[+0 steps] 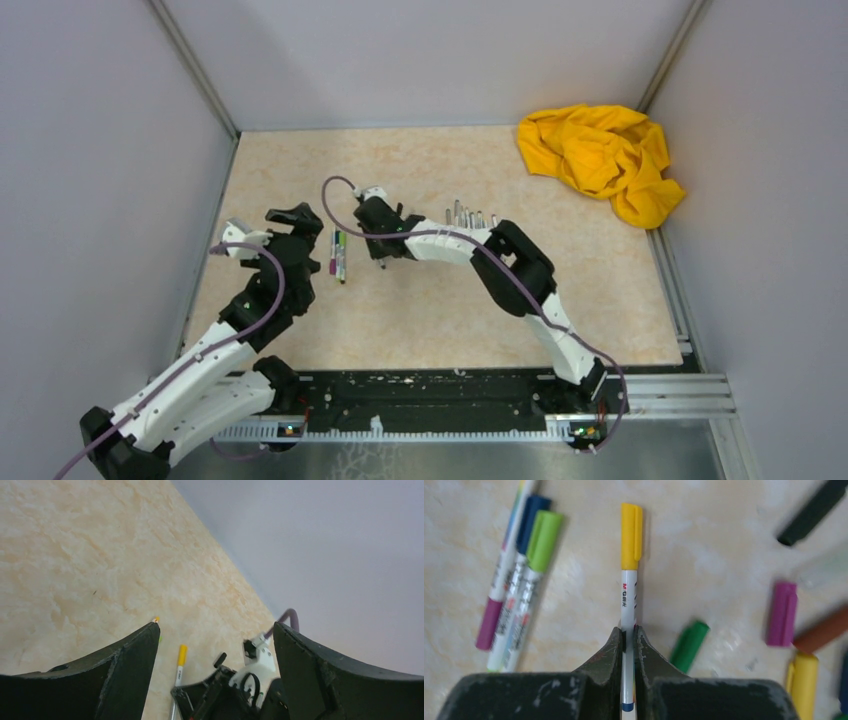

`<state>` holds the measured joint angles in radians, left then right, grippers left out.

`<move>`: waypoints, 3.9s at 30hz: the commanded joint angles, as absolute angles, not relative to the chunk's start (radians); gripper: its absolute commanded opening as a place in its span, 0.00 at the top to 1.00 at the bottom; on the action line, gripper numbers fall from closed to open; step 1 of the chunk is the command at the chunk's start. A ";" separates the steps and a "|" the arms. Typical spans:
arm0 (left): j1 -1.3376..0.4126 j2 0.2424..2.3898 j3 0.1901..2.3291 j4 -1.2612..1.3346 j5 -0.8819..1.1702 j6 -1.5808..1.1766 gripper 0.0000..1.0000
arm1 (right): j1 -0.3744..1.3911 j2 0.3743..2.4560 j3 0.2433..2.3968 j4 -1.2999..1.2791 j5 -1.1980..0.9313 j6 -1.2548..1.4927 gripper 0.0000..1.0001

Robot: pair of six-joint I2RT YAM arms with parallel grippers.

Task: Open the pen caps

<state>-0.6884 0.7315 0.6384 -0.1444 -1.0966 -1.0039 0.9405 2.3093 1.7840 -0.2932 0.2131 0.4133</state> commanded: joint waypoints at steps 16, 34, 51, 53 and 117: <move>-0.568 1.056 0.704 0.105 -0.594 -1.028 0.04 | 0.845 1.723 1.192 0.091 -0.069 0.419 1.00; -0.350 1.483 0.848 0.254 0.215 -1.022 0.13 | 0.806 1.647 1.108 0.121 -0.166 0.397 1.00; -0.323 1.531 0.798 0.350 0.355 -1.039 0.45 | 0.778 1.663 1.101 0.138 -0.189 0.399 1.00; -0.324 1.536 0.796 0.354 0.365 -1.037 0.50 | 0.773 1.663 1.099 0.143 -0.196 0.400 1.00; -0.287 1.862 1.152 0.077 0.196 -0.786 1.00 | 0.699 1.537 0.954 0.004 0.084 0.344 1.00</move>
